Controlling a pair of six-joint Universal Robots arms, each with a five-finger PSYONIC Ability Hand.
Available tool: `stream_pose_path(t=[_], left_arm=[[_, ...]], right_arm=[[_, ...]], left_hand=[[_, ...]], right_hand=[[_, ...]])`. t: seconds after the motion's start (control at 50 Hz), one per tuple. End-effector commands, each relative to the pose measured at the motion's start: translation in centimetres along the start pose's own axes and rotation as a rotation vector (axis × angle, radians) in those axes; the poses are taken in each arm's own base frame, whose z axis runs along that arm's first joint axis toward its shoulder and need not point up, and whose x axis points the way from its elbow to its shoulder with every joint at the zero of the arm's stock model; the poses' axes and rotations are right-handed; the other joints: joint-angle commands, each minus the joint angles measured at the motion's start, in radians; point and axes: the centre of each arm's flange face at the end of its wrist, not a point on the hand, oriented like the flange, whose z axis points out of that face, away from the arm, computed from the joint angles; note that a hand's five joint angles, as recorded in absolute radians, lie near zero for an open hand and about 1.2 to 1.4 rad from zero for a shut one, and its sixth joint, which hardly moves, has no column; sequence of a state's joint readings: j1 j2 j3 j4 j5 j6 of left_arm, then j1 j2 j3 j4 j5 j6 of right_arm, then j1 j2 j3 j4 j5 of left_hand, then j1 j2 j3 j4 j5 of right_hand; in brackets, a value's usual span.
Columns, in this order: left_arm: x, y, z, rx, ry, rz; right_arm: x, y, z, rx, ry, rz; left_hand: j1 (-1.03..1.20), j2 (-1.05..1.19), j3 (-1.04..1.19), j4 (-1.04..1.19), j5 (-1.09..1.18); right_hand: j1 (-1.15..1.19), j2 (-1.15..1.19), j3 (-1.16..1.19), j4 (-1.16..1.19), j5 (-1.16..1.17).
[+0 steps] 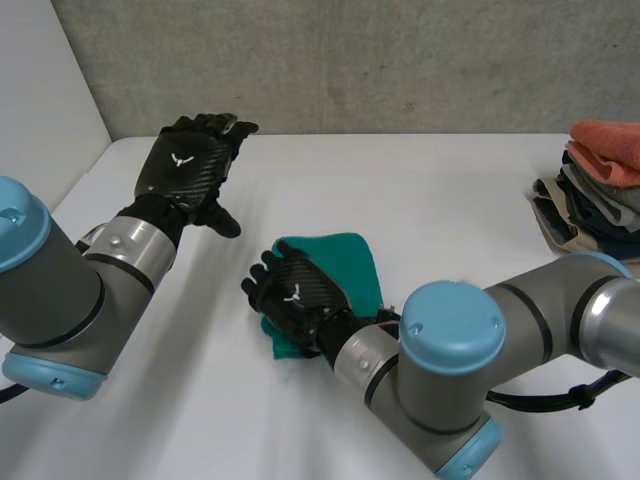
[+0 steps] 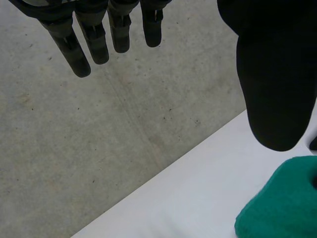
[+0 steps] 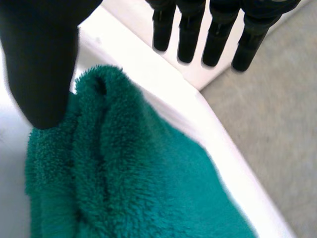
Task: Fold the laundry.
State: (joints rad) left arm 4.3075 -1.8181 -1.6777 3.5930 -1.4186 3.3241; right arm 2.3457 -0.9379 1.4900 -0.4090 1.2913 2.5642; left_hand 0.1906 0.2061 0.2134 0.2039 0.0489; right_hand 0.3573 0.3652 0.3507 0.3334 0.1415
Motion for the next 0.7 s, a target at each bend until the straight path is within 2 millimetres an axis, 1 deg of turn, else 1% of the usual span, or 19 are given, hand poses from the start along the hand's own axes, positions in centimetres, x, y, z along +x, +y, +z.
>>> stream_pose_path(t=[0.02, 0.06, 0.1, 0.14, 0.16, 0.22, 0.24, 0.26, 0.3, 0.32, 0.38, 0.4, 0.46, 0.48, 0.54, 0.62, 0.66, 0.68, 0.7], left_arm=[[1.1, -0.7, 0.6, -0.008, 0.026, -0.016], [2.2, -0.3, 0.8, -0.025, 0.055, -0.029], [4.1, 0.2, 1.1, -0.056, 0.108, -0.048], [5.4, 0.5, 1.2, -0.079, 0.143, -0.059], [6.4, 1.2, 1.3, -0.115, 0.169, -0.067], [7.6, 2.7, 1.6, -0.176, 0.197, -0.07], [8.0, 3.8, 1.8, -0.221, 0.196, -0.072], [8.0, 4.3, 1.9, -0.244, 0.191, -0.069], [8.0, 5.4, 2.1, -0.289, 0.171, -0.066], [7.9, 6.5, 2.2, -0.34, 0.141, -0.053], [7.6, 8.3, 1.7, -0.435, 0.079, -0.019], [7.5, 8.7, 1.5, -0.455, 0.069, -0.006], [7.5, 9.6, 0.8, -0.518, 0.063, 0.065], [7.6, 9.7, 0.6, -0.526, 0.069, 0.083], [8.3, 9.8, -0.2, -0.546, 0.104, 0.135], [8.8, 9.2, -0.6, -0.533, 0.128, 0.153], [8.4, 7.6, -0.3, -0.492, 0.118, 0.147], [7.9, 5.9, -0.1, -0.447, 0.103, 0.14], [7.7, 5.3, -0.1, -0.434, 0.099, 0.137]], right_arm=[[11.4, -0.3, -2.4, -0.045, 0.314, 0.506], [12.7, -0.4, -3.1, -0.052, 0.34, 0.592], [13.7, 0.1, -3.5, -0.088, 0.351, 0.661], [13.6, 0.3, -3.5, -0.121, 0.333, 0.672], [13.4, 0.5, -3.4, -0.138, 0.32, 0.674], [12.8, 1.7, -2.4, -0.203, 0.27, 0.691], [12.6, 2.1, -2.1, -0.214, 0.255, 0.699], [12.3, 2.8, -1.7, -0.241, 0.229, 0.715], [12.0, 3.5, -1.2, -0.261, 0.204, 0.728], [11.6, 4.2, -0.8, -0.281, 0.183, 0.739], [11.0, 5.2, -0.2, -0.311, 0.167, 0.737], [10.7, 5.7, 0.0, -0.329, 0.158, 0.723], [9.9, 6.2, 0.3, -0.36, 0.131, 0.664], [9.6, 6.4, 0.3, -0.376, 0.12, 0.618], [9.6, 6.6, 0.2, -0.409, 0.133, 0.537], [11.0, 6.3, -0.5, -0.464, 0.232, 0.386], [11.4, 5.8, -0.8, -0.462, 0.257, 0.36], [11.7, 5.4, -0.9, -0.455, 0.272, 0.351], [12.2, 4.6, -1.2, -0.431, 0.296, 0.333]], left_hand=[[0.014, -0.001, -0.009, 0.001, -0.019], [0.014, -0.001, -0.009, 0.001, -0.019], [0.014, -0.001, -0.009, 0.001, -0.019], [0.014, -0.001, -0.009, 0.001, -0.019], [0.017, 0.001, -0.006, 0.004, -0.016], [0.029, 0.013, 0.006, 0.015, -0.004], [0.032, 0.016, 0.009, 0.018, -0.001], [0.032, 0.016, 0.009, 0.018, -0.001], [0.035, 0.019, 0.012, 0.021, 0.002], [0.04, 0.025, 0.018, 0.027, 0.008], [0.043, 0.028, 0.021, 0.03, 0.011], [0.043, 0.028, 0.021, 0.03, 0.011], [0.049, 0.034, 0.026, 0.036, 0.016], [0.052, 0.037, 0.029, 0.039, 0.019], [0.049, 0.034, 0.027, 0.036, 0.017], [0.049, 0.034, 0.027, 0.036, 0.017], [0.043, 0.028, 0.021, 0.03, 0.011], [0.043, 0.028, 0.021, 0.03, 0.011], [0.043, 0.028, 0.021, 0.03, 0.011]], right_hand=[[-0.183, -0.191, -0.176, -0.159, -0.141], [-0.183, -0.191, -0.176, -0.159, -0.141], [-0.183, -0.191, -0.176, -0.159, -0.141], [-0.183, -0.191, -0.176, -0.159, -0.141], [-0.183, -0.191, -0.176, -0.159, -0.141], [-0.183, -0.191, -0.176, -0.159, -0.141], [-0.183, -0.191, -0.176, -0.159, -0.141], [-0.183, -0.191, -0.176, -0.159, -0.141], [-0.183, -0.191, -0.176, -0.159, -0.141], [-0.183, -0.191, -0.176, -0.159, -0.141], [-0.183, -0.191, -0.176, -0.159, -0.141], [-0.183, -0.191, -0.176, -0.159, -0.141], [-0.183, -0.191, -0.176, -0.159, -0.141], [-0.183, -0.191, -0.176, -0.159, -0.141], [-0.183, -0.191, -0.176, -0.159, -0.141], [-0.183, -0.191, -0.176, -0.159, -0.141], [-0.183, -0.191, -0.176, -0.159, -0.141], [-0.183, -0.191, -0.176, -0.159, -0.141], [-0.183, -0.191, -0.176, -0.159, -0.141]])
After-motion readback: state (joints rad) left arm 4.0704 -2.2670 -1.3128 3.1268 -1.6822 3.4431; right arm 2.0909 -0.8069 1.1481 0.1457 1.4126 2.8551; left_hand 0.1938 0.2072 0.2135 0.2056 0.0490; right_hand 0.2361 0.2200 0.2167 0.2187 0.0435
